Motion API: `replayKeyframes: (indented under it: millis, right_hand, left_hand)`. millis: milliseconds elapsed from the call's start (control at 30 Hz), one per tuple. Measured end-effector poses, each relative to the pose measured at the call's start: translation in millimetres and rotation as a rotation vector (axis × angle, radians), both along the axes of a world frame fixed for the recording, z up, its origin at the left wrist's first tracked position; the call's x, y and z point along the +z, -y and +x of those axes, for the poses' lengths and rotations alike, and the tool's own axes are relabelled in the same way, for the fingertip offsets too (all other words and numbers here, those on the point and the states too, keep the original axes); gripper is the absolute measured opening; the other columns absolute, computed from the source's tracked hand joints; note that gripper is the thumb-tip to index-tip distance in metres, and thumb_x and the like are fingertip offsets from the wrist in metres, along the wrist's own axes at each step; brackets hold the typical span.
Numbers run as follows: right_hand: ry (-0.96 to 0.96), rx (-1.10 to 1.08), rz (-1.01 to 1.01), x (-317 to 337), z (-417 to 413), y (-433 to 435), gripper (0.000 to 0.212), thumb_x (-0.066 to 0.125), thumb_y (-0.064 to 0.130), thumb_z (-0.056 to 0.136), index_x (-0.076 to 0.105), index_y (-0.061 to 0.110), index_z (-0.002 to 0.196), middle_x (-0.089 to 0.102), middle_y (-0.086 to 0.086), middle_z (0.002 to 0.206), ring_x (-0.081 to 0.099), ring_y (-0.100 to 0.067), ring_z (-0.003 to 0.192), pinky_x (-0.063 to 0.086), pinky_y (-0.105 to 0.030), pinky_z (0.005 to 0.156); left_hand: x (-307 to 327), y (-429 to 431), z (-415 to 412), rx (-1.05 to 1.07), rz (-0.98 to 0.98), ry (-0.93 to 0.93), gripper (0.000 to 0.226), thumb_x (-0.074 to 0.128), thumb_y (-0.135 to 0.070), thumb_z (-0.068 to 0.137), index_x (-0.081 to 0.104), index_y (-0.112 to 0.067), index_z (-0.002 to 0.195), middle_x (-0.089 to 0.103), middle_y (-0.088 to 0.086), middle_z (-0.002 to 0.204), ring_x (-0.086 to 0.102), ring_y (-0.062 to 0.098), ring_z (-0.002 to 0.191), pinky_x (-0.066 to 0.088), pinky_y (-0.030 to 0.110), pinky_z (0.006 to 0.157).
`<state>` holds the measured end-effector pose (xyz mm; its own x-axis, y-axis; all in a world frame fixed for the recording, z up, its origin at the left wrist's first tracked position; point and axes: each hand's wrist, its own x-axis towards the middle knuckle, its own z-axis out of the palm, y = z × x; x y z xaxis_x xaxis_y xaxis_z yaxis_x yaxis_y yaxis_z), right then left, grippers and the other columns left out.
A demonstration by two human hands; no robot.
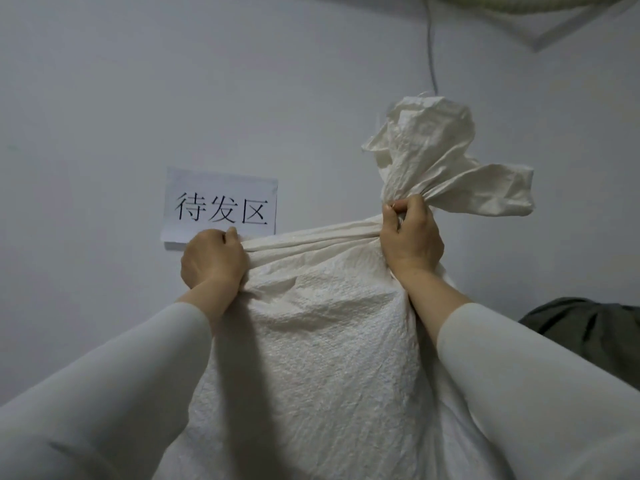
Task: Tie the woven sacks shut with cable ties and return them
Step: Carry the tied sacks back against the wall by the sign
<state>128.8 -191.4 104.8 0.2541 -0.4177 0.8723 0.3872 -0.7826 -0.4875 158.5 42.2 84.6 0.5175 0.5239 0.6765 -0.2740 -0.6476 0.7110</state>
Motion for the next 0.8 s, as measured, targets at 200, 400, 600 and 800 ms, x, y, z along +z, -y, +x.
replayKeyframes:
  millis: [200, 400, 600, 800]
  right_hand:
    - [-0.128, 0.027, -0.103, -52.7, 60.2, -38.8, 0.022, 0.047, 0.031, 0.094, 0.051, 0.012, 0.104, 0.058, -0.009, 0.109, 0.054, -0.028, 0.101, 0.035, -0.030, 0.069]
    - [-0.504, 0.147, -0.024, -84.2, 111.1, -79.3, 0.023, 0.046, 0.035, 0.094, 0.051, 0.016, 0.106, 0.063, -0.010, 0.112, 0.058, -0.032, 0.104, 0.044, -0.037, 0.084]
    - [-0.649, 0.369, 0.096, -84.8, 129.7, -73.7, 0.023, 0.048, 0.026, 0.093, 0.053, 0.010, 0.109, 0.061, -0.011, 0.118, 0.055, -0.029, 0.108, 0.040, -0.032, 0.089]
    - [-0.749, 0.588, 0.043, -92.5, 98.6, -65.0, 0.062, 0.033, 0.067, 0.087, 0.043, 0.032, 0.136, 0.042, 0.008, 0.145, 0.034, -0.018, 0.137, 0.022, -0.040, 0.116]
  left_hand:
    - [-61.7, -42.5, 51.5, -0.034, -0.075, -0.149, 0.041, 0.044, -0.034, 0.094, 0.067, -0.005, 0.078, 0.067, 0.020, 0.089, 0.059, 0.037, 0.085, 0.046, 0.038, 0.077]
    - [-75.7, -60.1, 42.7, -0.253, 0.234, -0.354, 0.071, 0.031, -0.084, 0.072, 0.056, -0.040, 0.122, 0.035, -0.006, 0.149, 0.027, 0.023, 0.140, 0.007, 0.060, 0.113]
    - [-102.2, -61.1, 37.1, -0.340, 0.572, -0.443, 0.099, 0.027, -0.098, 0.043, 0.034, -0.054, 0.132, 0.019, -0.006, 0.153, 0.005, 0.016, 0.144, -0.017, 0.062, 0.108]
    - [-98.9, -45.3, 50.0, -0.258, 0.583, -0.428, 0.093, 0.022, -0.093, 0.050, 0.034, -0.049, 0.132, 0.027, 0.000, 0.149, 0.011, 0.021, 0.143, -0.012, 0.066, 0.107]
